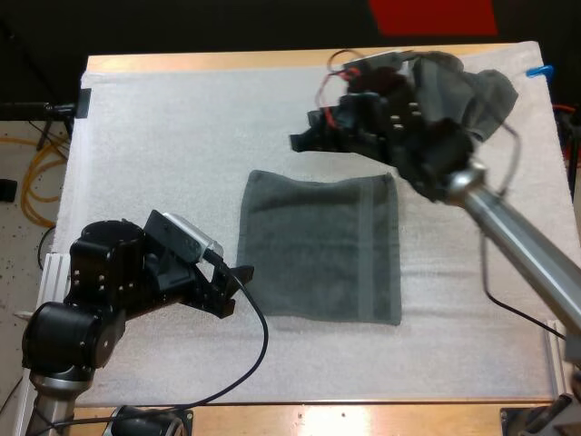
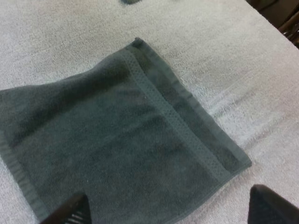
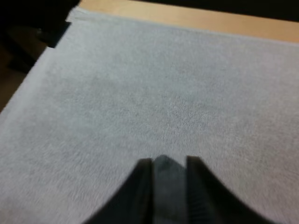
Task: Pick towel from pile fold and stack
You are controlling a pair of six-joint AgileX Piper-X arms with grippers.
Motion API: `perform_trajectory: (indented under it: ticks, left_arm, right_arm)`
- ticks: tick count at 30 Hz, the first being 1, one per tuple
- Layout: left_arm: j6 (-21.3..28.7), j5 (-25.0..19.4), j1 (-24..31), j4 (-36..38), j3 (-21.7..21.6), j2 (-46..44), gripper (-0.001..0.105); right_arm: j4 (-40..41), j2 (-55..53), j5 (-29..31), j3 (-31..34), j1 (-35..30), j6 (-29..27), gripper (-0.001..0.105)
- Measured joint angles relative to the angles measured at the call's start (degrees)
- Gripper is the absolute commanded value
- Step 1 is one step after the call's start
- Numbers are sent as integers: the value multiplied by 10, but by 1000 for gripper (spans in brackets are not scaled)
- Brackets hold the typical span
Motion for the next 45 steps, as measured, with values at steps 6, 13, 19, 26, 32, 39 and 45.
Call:
perform_trajectory:
  ticks: [6, 13, 19, 26, 32, 39, 45]
  left_arm:
    - [0, 0, 0, 2, 0, 0, 66]
    - [0, 0, 0, 4, 0, 0, 66]
    - [1, 0, 0, 24, 0, 0, 66]
    - [1, 0, 0, 32, 0, 0, 66]
    - [1, 0, 0, 32, 0, 0, 66]
    - [1, 0, 0, 32, 0, 0, 66]
    - [2, 0, 0, 32, 0, 0, 66]
  right_arm:
    - [120, -90, 50, 0, 0, -2, 59]
    - [266, -185, 100, 32, 0, 12, 59]
    - [300, -267, 118, 146, 0, 57, 59]
    - [288, -337, 118, 312, -1, 111, 59]
    - [209, -333, 55, 453, -40, 139, 59]
    - [81, -308, -99, 567, -111, 200, 59]
    - [-17, -258, -206, 619, -117, 238, 59]
